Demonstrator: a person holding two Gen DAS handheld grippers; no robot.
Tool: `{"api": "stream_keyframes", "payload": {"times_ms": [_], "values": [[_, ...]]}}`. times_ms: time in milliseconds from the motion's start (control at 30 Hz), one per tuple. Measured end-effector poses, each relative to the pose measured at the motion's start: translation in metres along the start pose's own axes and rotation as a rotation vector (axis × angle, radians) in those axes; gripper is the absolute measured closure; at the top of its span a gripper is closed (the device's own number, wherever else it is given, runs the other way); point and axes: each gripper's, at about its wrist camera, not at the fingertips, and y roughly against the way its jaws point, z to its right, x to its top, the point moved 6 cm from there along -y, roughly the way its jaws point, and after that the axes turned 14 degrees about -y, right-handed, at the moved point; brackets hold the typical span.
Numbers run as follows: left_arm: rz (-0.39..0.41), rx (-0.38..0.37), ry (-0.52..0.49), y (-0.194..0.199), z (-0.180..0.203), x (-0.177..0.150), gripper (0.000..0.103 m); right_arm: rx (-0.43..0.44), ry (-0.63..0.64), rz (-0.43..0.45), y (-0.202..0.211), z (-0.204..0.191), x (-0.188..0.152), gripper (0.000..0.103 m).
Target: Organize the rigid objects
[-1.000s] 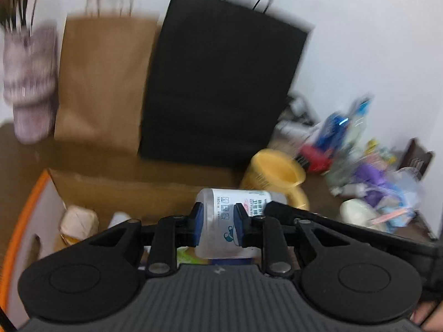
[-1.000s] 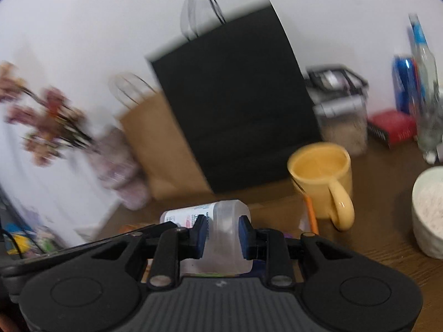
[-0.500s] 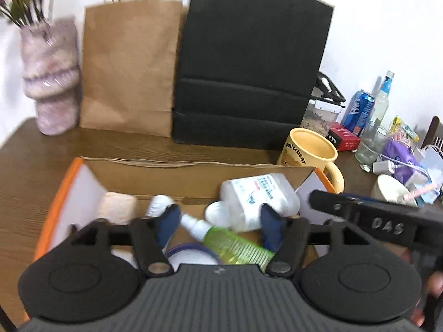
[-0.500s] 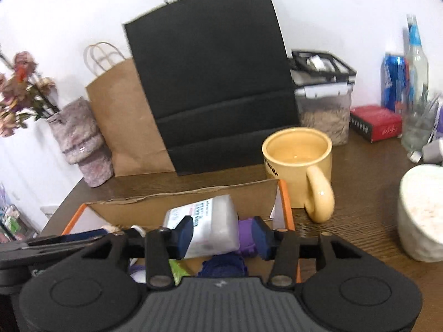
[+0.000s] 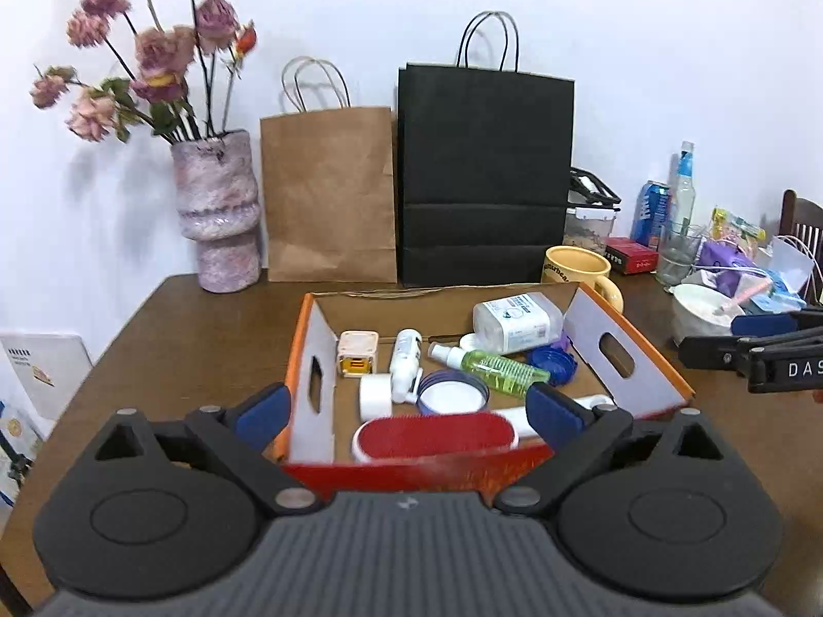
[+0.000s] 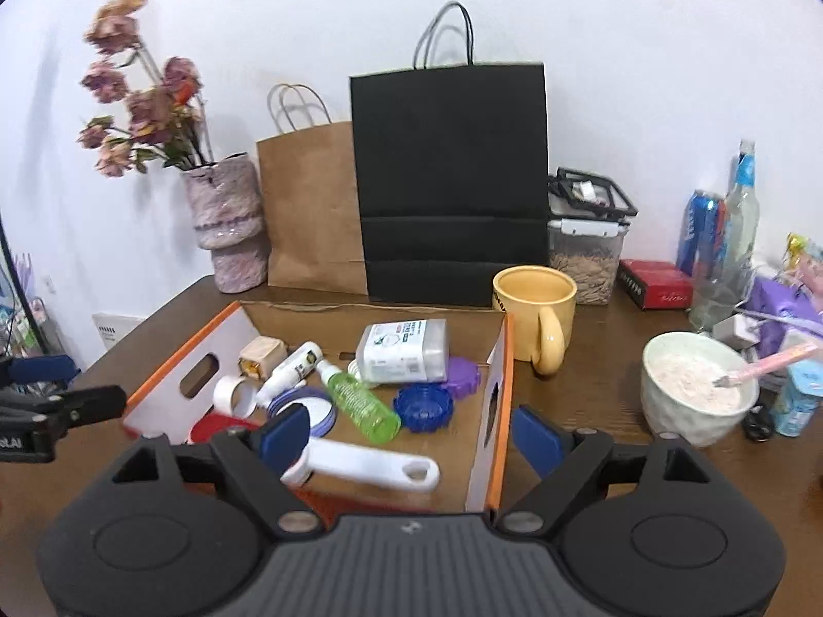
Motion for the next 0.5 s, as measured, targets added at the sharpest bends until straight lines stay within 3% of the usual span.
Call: {"api": "stream_keyframes", "payload": {"times_ms": [267, 500], "values": [[0.064, 0.008, 0.016, 0.051, 0.004, -0.021, 0.002, -0.003, -0.023, 0.072, 0.05, -0.005, -0.029, 0.014], [0.164, 0.079, 0.007, 0.106, 0.015, -0.05, 0.001, 0.035, -0.01, 0.178, 0.115, -0.018, -0.067, 0.013]]}}
